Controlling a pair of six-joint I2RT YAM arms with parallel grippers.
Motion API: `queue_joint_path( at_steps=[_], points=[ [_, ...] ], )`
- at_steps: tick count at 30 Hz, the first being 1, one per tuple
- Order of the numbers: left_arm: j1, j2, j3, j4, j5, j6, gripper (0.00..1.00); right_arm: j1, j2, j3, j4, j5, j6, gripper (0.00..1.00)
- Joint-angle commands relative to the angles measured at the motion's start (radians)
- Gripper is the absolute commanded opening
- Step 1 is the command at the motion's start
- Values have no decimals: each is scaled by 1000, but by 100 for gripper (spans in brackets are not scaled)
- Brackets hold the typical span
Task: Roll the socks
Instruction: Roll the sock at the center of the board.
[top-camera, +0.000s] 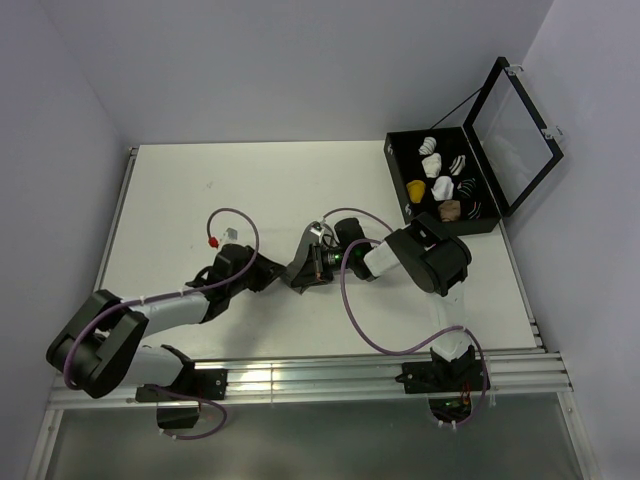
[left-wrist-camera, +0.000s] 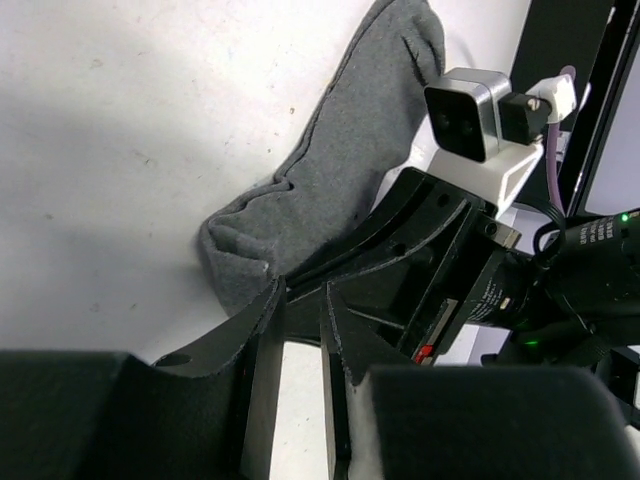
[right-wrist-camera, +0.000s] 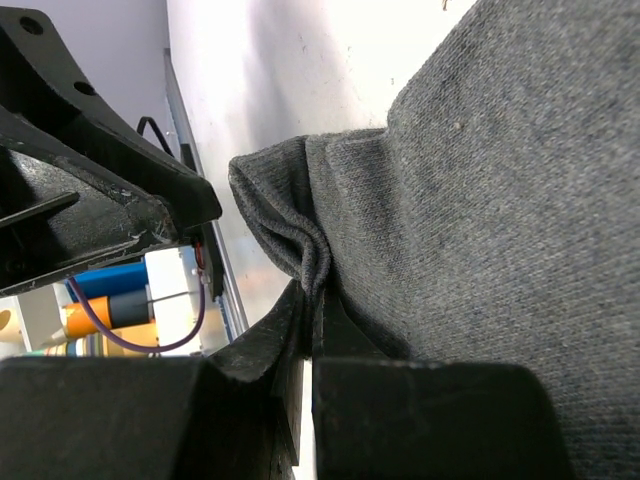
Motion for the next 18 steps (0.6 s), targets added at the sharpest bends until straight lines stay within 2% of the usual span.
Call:
queue_joint_path(
  at_steps=[1,11,14,18],
  points=[
    [-4,24,-4,85,8,22,25,-4,29,13,-65,40,-40,0],
    [-4,185,22,168,8,28,24,-4,7,17,-107,52,-66,1],
    [-4,225,22,183,14,18,24,-4,-26,19,-158,75,-106,6],
    [-6,245,25,167,17,19,22,-1,-114,17,-252,141,-190,22]
  ],
)
